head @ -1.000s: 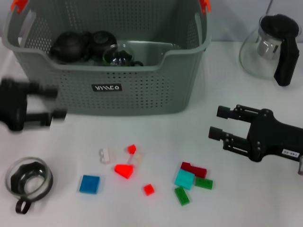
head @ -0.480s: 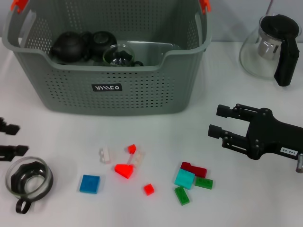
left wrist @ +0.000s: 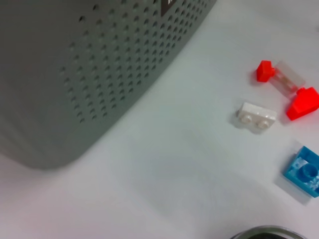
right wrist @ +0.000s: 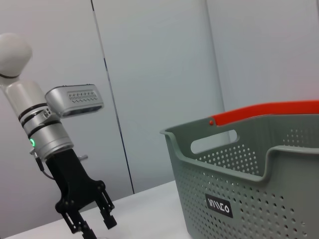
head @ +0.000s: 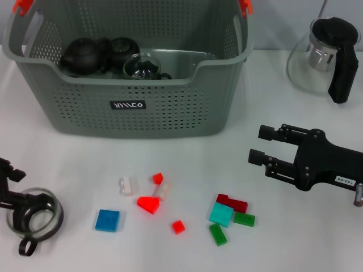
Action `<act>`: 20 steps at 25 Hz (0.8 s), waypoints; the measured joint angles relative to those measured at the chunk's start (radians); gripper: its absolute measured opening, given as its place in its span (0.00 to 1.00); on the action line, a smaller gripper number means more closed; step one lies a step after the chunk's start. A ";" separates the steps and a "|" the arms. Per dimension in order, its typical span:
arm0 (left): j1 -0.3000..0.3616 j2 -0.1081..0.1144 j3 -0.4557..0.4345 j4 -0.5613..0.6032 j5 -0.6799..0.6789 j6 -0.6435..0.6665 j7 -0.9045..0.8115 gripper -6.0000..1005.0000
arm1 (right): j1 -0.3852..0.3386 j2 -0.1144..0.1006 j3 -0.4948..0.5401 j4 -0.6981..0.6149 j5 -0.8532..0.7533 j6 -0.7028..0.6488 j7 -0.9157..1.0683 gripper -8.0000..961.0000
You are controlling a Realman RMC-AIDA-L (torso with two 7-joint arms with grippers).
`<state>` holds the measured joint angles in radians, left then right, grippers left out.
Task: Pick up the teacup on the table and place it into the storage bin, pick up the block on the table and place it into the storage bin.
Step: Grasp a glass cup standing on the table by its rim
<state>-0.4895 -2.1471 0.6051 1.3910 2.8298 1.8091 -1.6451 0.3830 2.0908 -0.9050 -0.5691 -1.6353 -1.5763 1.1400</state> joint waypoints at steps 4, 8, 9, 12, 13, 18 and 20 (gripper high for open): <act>0.000 -0.013 0.033 -0.006 0.018 -0.035 -0.014 0.53 | 0.000 0.000 0.000 0.000 0.000 0.000 0.000 0.65; 0.002 -0.016 0.087 -0.035 0.024 -0.070 -0.038 0.52 | 0.000 0.000 0.000 0.000 0.000 -0.001 0.000 0.65; 0.002 -0.014 0.099 -0.045 0.024 -0.078 -0.045 0.52 | 0.000 0.000 0.000 0.000 0.000 -0.001 0.000 0.65; 0.004 -0.009 0.121 -0.072 0.025 -0.100 -0.060 0.52 | 0.000 0.000 0.000 0.000 0.000 -0.001 0.000 0.65; 0.005 -0.008 0.124 -0.079 0.025 -0.105 -0.062 0.51 | 0.001 0.000 0.000 0.000 0.000 -0.001 0.000 0.65; 0.005 -0.007 0.129 -0.096 0.026 -0.127 -0.064 0.51 | 0.000 0.000 0.000 0.000 0.000 -0.001 0.000 0.65; 0.008 -0.007 0.136 -0.098 0.026 -0.137 -0.070 0.50 | 0.000 -0.001 0.000 0.000 0.000 -0.001 0.000 0.65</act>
<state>-0.4813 -2.1538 0.7406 1.2928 2.8559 1.6717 -1.7152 0.3835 2.0901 -0.9051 -0.5690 -1.6352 -1.5770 1.1397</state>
